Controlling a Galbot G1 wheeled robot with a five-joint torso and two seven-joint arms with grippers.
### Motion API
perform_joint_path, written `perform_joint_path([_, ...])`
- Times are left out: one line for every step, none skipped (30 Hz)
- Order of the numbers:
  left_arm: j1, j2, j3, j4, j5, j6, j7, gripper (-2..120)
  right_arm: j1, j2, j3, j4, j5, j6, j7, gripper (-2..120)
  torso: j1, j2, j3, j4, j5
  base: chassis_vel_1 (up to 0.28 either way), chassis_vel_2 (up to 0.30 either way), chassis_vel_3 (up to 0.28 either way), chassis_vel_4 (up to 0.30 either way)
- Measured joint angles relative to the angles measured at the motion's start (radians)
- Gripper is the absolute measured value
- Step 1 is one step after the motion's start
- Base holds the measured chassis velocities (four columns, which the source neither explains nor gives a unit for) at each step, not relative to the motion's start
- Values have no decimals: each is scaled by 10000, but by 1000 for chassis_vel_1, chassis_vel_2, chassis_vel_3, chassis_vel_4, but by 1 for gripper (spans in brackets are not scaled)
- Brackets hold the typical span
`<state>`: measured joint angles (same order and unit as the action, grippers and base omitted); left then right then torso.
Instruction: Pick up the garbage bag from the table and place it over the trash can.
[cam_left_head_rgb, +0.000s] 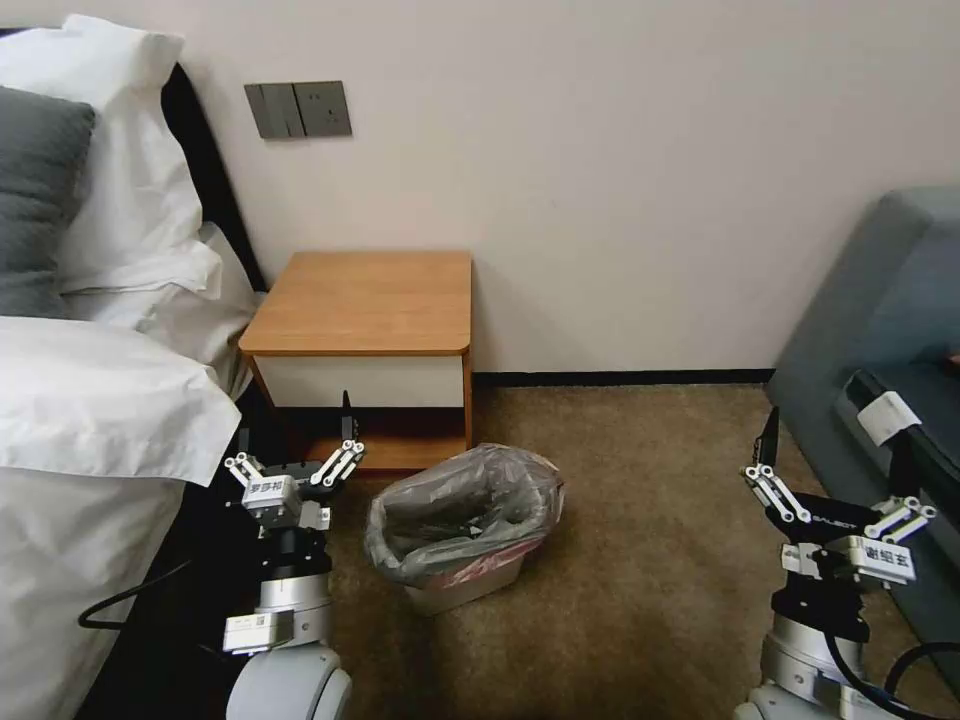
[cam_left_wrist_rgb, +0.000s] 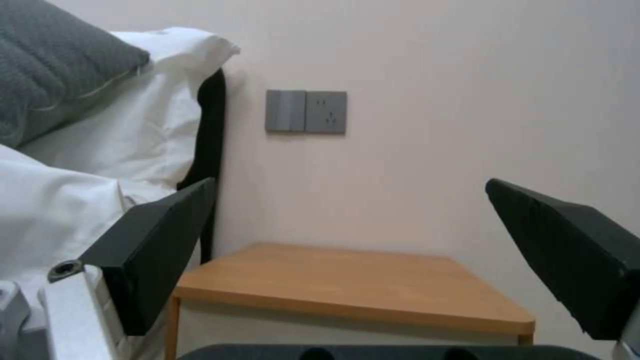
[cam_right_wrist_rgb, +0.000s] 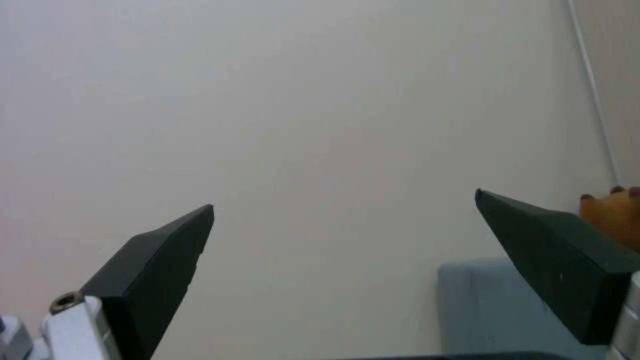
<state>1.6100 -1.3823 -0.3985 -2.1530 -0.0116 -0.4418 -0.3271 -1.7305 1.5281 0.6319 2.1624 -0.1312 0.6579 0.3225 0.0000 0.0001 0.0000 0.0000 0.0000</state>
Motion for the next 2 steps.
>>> perform_joint_path([1,1,1,0,-1,2,-1,100,0,-1,-1,0,0,-3,0,100,0,-1,0,0,0,0,0,0,0])
perform_joint_path([0,2,2,0,-2,4,-2,100,0,-1,-2,0,0,-5,0,100,0,0,0,0,0,0,0,0,0])
